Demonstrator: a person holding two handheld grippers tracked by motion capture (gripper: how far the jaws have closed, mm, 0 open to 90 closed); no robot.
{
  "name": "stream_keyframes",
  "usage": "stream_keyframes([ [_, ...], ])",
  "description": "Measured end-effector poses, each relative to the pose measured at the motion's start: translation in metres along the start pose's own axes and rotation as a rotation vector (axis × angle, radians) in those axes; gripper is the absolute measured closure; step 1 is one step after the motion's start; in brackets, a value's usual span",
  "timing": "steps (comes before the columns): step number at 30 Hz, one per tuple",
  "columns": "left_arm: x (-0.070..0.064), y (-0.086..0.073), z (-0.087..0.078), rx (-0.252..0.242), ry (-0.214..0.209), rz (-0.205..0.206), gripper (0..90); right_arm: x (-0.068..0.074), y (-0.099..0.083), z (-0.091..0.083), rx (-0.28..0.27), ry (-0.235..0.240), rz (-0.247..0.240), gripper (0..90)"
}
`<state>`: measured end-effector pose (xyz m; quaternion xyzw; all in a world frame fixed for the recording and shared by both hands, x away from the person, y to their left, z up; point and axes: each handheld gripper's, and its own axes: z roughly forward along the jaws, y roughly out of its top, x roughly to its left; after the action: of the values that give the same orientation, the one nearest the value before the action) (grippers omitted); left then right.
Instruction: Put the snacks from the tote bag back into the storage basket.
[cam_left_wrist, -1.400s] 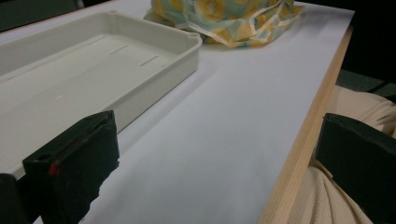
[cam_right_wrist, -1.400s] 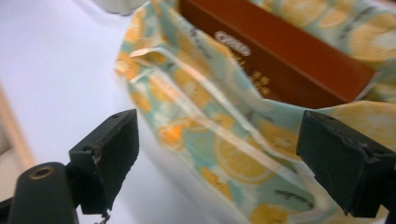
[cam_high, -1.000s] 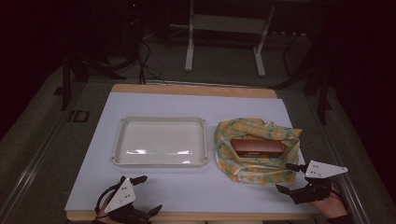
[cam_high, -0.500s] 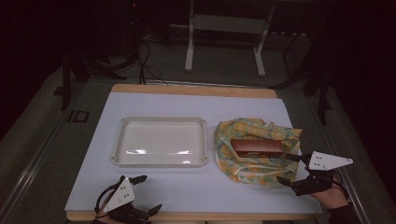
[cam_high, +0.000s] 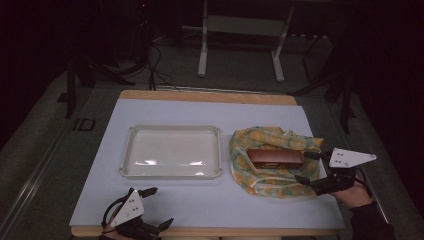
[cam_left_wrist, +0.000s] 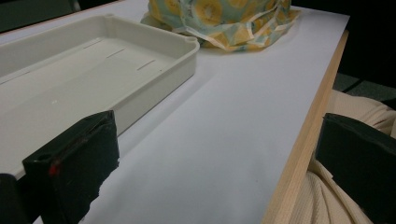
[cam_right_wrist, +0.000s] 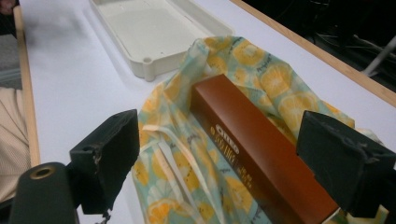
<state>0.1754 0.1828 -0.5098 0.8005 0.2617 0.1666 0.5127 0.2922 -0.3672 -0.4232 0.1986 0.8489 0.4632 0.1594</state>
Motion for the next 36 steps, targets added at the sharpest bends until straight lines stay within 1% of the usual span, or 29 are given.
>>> stream_keyframes([
  [6,0.0,-0.001,0.0,0.0,0.0,-0.001,0.0,-0.012,0.008,0.004,0.008,0.007,-0.016,13.8],
  [8,0.0,-0.001,-0.001,0.0,-0.002,-0.001,0.0,-0.016,0.01,0.006,0.002,0.011,-0.019,13.8],
  [10,0.0,-0.001,-0.001,-0.001,-0.002,0.002,0.0,-0.021,0.014,0.01,0.014,0.019,-0.028,14.1],
  [12,0.0,-0.001,-0.001,-0.001,-0.002,0.001,0.0,-0.023,0.015,0.012,0.018,0.02,-0.035,14.4],
  [14,-0.001,-0.002,-0.001,0.008,-0.003,-0.002,0.0,-0.027,0.017,0.016,0.034,0.014,-0.047,14.7],
  [15,-0.001,-0.002,-0.001,0.008,-0.004,0.0,0.0,-0.028,0.018,0.019,0.034,0.005,-0.05,15.9],
  [16,-0.001,-0.002,-0.002,0.008,-0.004,0.001,0.0,-0.032,0.019,0.022,0.037,0.02,-0.049,16.0],
  [21,-0.002,-0.003,-0.002,0.007,-0.002,-0.003,0.0,-0.039,0.022,0.028,0.043,0.019,-0.062,16.0],
  [25,-0.002,-0.003,-0.003,0.011,0.007,-0.004,0.0,-0.047,0.025,0.036,0.069,0.036,-0.054,16.6],
  [26,-0.002,-0.003,-0.003,0.013,0.009,-0.004,0.0,-0.049,0.025,0.039,0.08,0.039,-0.052,17.3],
  [27,-0.002,-0.004,-0.003,0.015,0.012,-0.005,0.0,-0.051,0.026,0.041,0.092,0.043,-0.047,19.9],
  [30,-0.002,-0.004,-0.004,0.014,0.014,-0.006,0.0,-0.056,0.025,0.048,0.112,0.061,-0.04,20.4],
  [33,-0.003,-0.005,-0.006,0.012,0.017,-0.008,0.0,-0.06,0.023,0.054,0.132,0.076,-0.04,21.5],
  [34,-0.003,-0.005,-0.006,0.012,0.019,-0.008,0.0,-0.061,0.021,0.057,0.144,0.081,-0.051,22.3],
  [36,-0.003,-0.005,-0.007,0.013,0.021,-0.009,0.0,-0.062,0.02,0.059,0.153,0.082,-0.06,22.4],
])
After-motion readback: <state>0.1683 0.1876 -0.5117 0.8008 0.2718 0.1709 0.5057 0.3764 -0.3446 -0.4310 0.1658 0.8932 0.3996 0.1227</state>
